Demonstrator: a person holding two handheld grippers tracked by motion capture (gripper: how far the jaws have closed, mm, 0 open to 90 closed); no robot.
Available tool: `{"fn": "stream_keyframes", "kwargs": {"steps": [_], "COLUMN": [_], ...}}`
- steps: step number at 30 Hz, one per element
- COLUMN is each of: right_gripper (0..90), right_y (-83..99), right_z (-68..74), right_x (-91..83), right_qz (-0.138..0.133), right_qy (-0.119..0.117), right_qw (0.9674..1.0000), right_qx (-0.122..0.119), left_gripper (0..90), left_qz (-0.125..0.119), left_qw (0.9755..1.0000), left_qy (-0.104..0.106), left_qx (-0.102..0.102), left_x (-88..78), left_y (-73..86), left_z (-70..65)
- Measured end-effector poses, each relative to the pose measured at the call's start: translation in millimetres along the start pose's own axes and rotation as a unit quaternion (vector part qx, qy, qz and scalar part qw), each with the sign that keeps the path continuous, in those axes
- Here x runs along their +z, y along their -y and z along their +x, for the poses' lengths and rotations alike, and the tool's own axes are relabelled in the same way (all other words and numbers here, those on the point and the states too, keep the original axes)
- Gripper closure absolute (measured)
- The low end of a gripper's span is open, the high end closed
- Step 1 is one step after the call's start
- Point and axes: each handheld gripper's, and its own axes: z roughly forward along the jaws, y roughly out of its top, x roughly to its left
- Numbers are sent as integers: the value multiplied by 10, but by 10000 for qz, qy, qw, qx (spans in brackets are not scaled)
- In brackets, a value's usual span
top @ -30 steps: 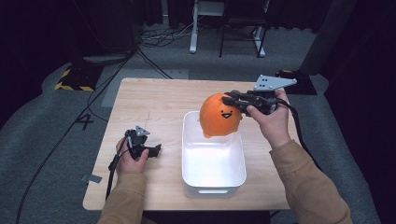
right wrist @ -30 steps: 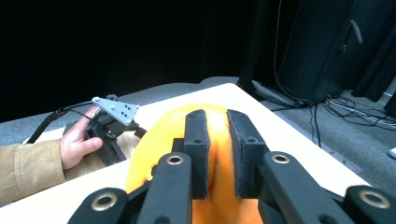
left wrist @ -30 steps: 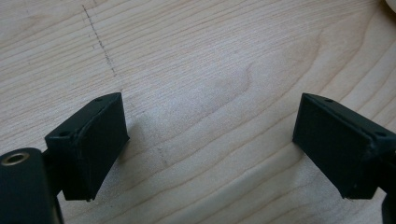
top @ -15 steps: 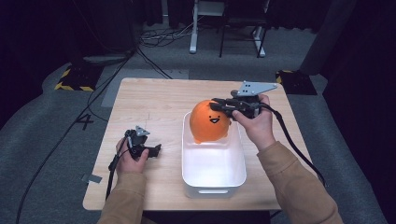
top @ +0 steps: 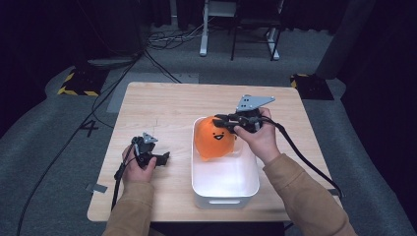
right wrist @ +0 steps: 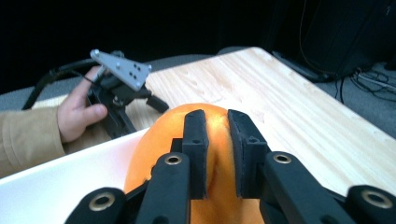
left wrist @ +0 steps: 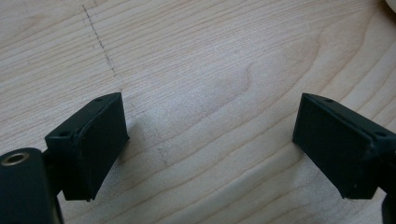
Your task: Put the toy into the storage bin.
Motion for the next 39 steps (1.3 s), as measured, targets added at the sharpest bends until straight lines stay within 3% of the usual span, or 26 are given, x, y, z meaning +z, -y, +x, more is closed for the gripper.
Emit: {"fn": "stream_keyframes", "kwargs": {"steps": [15, 22, 30, 33, 39], "right_gripper": [779, 779, 766, 760, 724], "right_y": [100, 140, 169, 190, 200], "right_z": [32, 40, 28, 23, 3], "right_x": [114, 171, 215, 238, 241], "right_qz": [482, 866, 1112, 1263, 1308], "right_qy": [5, 18, -14, -34, -95], "right_qw": [9988, 9962, 9937, 9920, 9913], "right_qx": [13, -85, -107, -77, 51], "left_gripper": [104, 103, 104, 104, 104], "left_qz": [1, 4, 1, 1, 1], "left_qw": [10000, 10000, 10000, 10000, 10000], "left_qy": [0, -2, -2, -1, -1], "left_qx": [3, 6, 2, 3, 2], "left_x": [0, -1, 0, 0, 0], "left_y": [0, 0, 0, 0, 0], "left_z": [0, 1, 0, 0, 0]}}
